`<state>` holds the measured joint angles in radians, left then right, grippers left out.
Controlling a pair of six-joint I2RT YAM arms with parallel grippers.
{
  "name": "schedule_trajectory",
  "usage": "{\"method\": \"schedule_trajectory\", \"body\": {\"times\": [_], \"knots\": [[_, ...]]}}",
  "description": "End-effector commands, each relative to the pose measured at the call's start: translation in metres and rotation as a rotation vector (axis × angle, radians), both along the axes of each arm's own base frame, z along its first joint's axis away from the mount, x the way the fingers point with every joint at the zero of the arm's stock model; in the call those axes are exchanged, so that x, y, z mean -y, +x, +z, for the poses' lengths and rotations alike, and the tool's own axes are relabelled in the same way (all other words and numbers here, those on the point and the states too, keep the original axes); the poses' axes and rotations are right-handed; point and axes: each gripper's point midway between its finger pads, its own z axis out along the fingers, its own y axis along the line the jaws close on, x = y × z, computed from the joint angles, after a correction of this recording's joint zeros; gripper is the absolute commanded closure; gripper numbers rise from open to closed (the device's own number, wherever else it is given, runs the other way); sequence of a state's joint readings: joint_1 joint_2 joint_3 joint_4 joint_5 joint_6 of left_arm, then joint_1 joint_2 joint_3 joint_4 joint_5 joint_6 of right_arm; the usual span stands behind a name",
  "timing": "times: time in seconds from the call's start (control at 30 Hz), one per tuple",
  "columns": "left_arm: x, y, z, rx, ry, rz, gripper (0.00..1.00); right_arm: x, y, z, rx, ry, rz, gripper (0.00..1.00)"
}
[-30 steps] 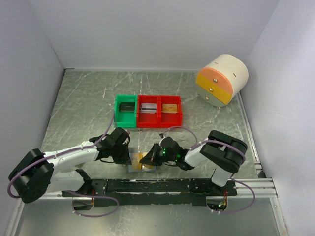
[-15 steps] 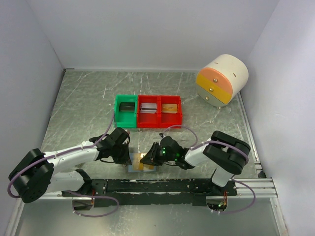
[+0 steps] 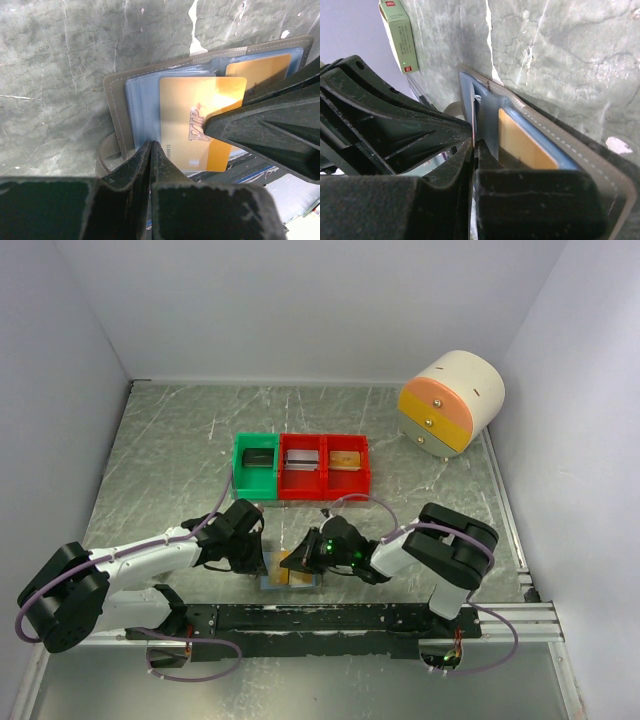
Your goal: Take the credit cards out of the card holder
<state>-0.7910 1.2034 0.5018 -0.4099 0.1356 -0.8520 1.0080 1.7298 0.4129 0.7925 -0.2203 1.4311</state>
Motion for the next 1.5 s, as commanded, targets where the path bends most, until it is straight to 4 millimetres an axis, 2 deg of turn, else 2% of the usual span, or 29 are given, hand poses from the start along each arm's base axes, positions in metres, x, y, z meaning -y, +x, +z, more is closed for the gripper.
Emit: {"method": "schedule_trajectory", "body": {"times": [0.0, 0.17, 0.27, 0.57, 0.63, 0.73, 0.9, 1.1, 1.27, 1.4, 1.47], "knots": [[-0.003, -0.003, -0.004, -0.003, 0.020, -0.010, 0.88, 0.010, 0.001, 0.000, 0.033, -0.049, -0.013, 0.99], [-0.003, -0.003, -0.004, -0.003, 0.018, -0.012, 0.88, 0.018, -0.007, -0.003, 0.021, -0.057, 0.005, 0.97], [-0.003, -0.003, -0.004, -0.003, 0.017, -0.013, 0.88, 0.017, -0.010, -0.004, 0.012, -0.055, 0.020, 0.92], [0.000, -0.002, -0.002, -0.002, 0.006, -0.014, 0.88, -0.003, -0.003, 0.004, 0.021, -0.016, 0.031, 0.82], [0.000, -0.002, -0.002, -0.001, 0.008, -0.014, 0.88, -0.004, -0.002, 0.002, 0.021, -0.027, 0.035, 0.83], [-0.002, -0.002, -0.002, 0.000, 0.015, -0.012, 0.88, -0.004, -0.002, 0.004, 0.025, -0.018, 0.034, 0.92], [-0.005, -0.001, 0.000, 0.012, 0.018, 0.010, 0.88, 0.005, -0.004, 0.004, 0.034, -0.045, 0.021, 0.99], [-0.008, 0.005, 0.008, 0.049, 0.023, 0.041, 0.87, 0.020, -0.004, 0.008, 0.068, -0.109, 0.018, 1.00], [-0.009, 0.007, 0.012, 0.060, 0.023, 0.051, 0.87, 0.026, -0.001, 0.021, 0.119, -0.123, 0.023, 1.00], [-0.007, 0.009, 0.021, 0.086, -0.003, 0.056, 0.82, 0.024, 0.002, 0.034, 0.164, -0.124, 0.038, 1.00], [-0.006, 0.012, 0.030, 0.108, -0.020, 0.063, 0.76, 0.023, 0.006, 0.039, 0.188, -0.125, 0.040, 1.00]]}}
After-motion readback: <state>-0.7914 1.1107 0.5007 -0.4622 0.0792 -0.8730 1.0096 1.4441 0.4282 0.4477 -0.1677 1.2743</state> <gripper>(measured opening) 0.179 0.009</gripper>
